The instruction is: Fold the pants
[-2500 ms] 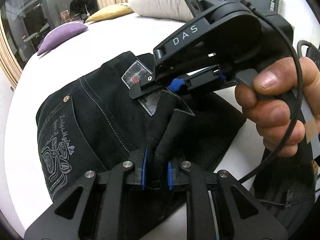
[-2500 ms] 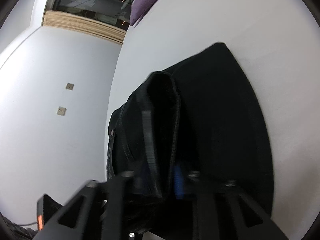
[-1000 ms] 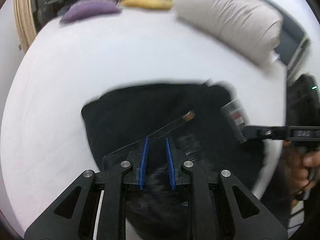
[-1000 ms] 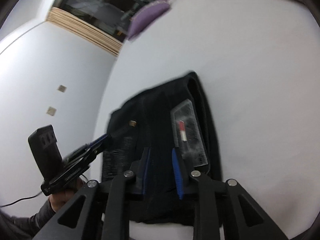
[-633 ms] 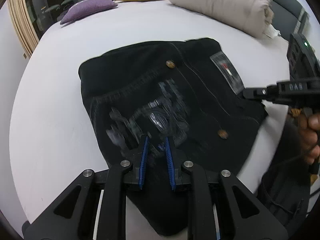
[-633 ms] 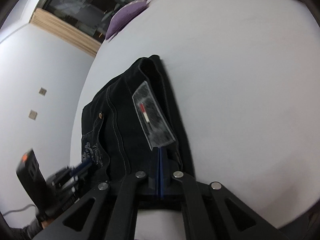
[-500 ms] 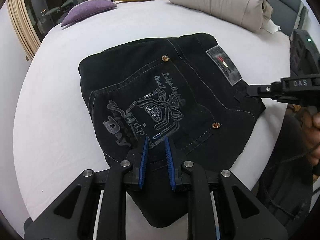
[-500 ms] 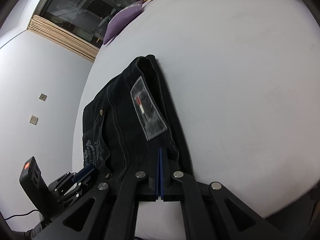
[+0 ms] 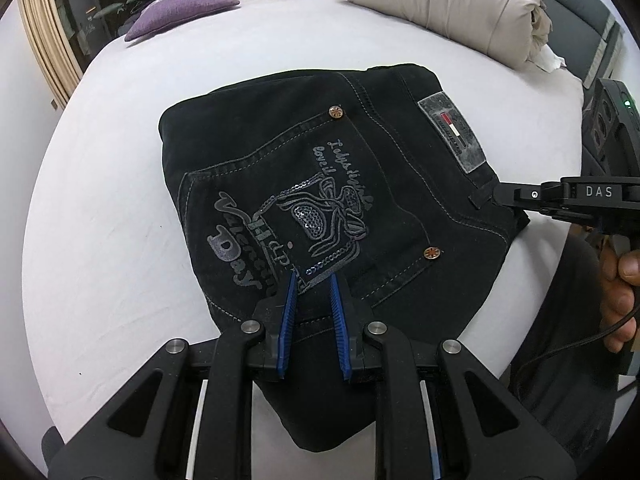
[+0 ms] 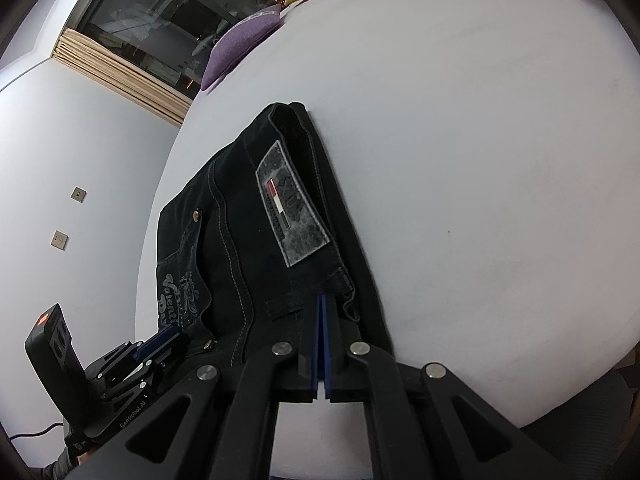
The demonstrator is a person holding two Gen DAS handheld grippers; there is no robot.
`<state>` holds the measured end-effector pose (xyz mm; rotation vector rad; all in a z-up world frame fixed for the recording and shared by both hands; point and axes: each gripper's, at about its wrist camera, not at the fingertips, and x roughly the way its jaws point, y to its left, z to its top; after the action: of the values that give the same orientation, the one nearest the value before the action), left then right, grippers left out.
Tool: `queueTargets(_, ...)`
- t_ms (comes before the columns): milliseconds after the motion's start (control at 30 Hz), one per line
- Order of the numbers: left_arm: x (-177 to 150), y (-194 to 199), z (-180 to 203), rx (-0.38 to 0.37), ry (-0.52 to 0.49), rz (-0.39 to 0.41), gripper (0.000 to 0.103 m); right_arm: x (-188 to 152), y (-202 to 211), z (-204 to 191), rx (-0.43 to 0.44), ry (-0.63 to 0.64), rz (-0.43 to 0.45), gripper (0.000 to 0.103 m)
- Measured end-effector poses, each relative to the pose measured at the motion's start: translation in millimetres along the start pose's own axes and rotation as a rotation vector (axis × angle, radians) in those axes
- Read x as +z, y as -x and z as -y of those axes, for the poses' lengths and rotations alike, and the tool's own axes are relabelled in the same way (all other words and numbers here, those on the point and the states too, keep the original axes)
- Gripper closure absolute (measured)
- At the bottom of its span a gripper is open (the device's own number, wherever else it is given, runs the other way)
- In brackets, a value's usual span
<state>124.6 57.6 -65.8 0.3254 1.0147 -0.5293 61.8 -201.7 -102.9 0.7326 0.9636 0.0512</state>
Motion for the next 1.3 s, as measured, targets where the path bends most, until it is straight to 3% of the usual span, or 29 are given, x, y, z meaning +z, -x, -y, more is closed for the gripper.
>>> queueTargets(233,0,2,-1,-0.009,0.001,-0.002,0.086,1,3,-5,-0.005,0.021,0.005,0.100)
queueTargets(300,2,4,-3,-0.024,0.002,-0.006,0.086,4,13,-11,0.022,0.044,0.013,0.079)
queueTargets(367,4,13,-11,-0.054,0.035,-0.006,0.085,9,25,-17,0.023,0.059,0.051,0.032)
queueTargets(433,5,30,-25,-0.062,0.086,0.024,0.081,17,39,-21,0.014,0.101,0.101,0.024)
queueTargets(467,6,39,-34,-0.050,0.112,0.048,0.063,22,42,-21,0.018,0.110,0.105,0.024)
queueTargets(500,7,43,-42,-0.042,0.137,0.056,0.025,29,42,-19,0.017,0.115,0.100,0.024)
queueTargets(533,8,46,-51,-0.036,0.165,0.065,0.010,34,40,-17,0.013,0.115,0.091,0.024)
queueTargets(567,8,48,-60,-0.029,0.193,0.079,0.001,39,36,-15,0.007,0.113,0.078,0.024)
queueTargets(667,12,34,-82,-0.020,0.252,0.034,0.001,52,18,-8,0.027,0.101,0.024,0.024)
queueTargets(767,13,5,-101,-0.161,0.368,-0.039,0.001,63,-3,0,0.040,0.066,-0.027,0.025)
queueTargets(933,21,-27,-109,-0.302,0.439,-0.091,0.005,68,-31,5,0.087,0.026,-0.087,0.027)
queueTargets(1033,26,-43,-109,-0.336,0.447,-0.116,0.018,72,-41,3,0.109,0.019,-0.094,0.028)
queueTargets(1100,30,-50,-111,-0.352,0.456,-0.121,0.045,75,-49,2,0.126,0.006,-0.115,0.035)
queueTargets(1300,32,-53,-117,-0.389,0.479,-0.121,0.065,72,-57,-17,0.037,0.069,-0.134,0.062)
